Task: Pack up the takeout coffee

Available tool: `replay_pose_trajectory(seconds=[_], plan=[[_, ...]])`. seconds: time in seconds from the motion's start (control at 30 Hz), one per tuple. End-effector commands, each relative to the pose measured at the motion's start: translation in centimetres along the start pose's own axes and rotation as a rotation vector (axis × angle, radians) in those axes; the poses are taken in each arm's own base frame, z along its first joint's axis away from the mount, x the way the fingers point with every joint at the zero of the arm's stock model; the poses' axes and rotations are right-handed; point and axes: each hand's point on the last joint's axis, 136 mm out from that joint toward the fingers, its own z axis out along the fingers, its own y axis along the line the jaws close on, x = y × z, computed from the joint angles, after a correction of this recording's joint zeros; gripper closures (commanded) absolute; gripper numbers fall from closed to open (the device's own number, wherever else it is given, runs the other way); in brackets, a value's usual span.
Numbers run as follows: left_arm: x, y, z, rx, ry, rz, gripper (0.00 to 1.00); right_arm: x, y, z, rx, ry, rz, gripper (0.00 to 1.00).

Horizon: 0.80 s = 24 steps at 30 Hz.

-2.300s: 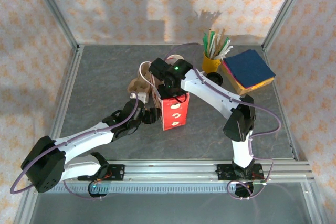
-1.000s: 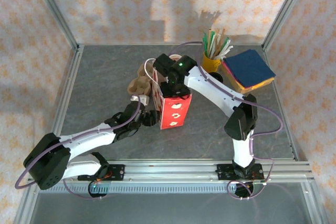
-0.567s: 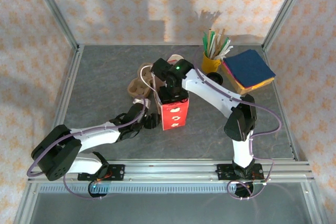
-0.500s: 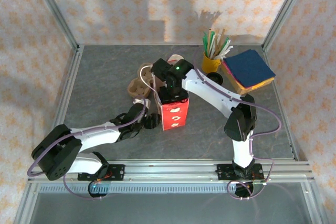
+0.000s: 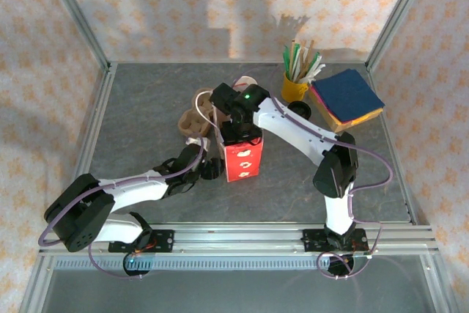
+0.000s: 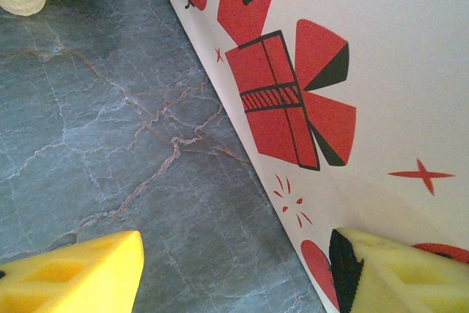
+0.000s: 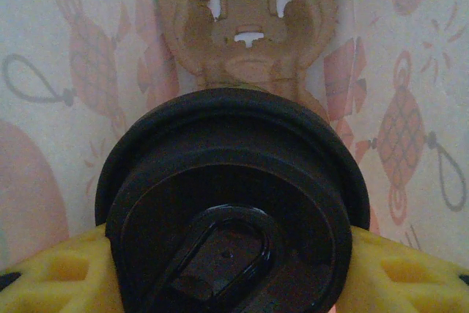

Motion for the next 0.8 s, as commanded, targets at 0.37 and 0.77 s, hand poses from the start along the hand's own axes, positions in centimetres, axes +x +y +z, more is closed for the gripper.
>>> replay_pose_trajectory(seconds=[0.37,0.77], plan=[[0.13,0.06,-0.06,-0.004,-0.011,0.014,0.3,1.26,-0.43,0.63,0.037,0.036,-0.001,0.48],[-0.25,-0.08,-0.24,-0.005,-0.018,0.017,0.3,1.13,-0.41,0.36,0.035,0.026,-0.009,0.49]])
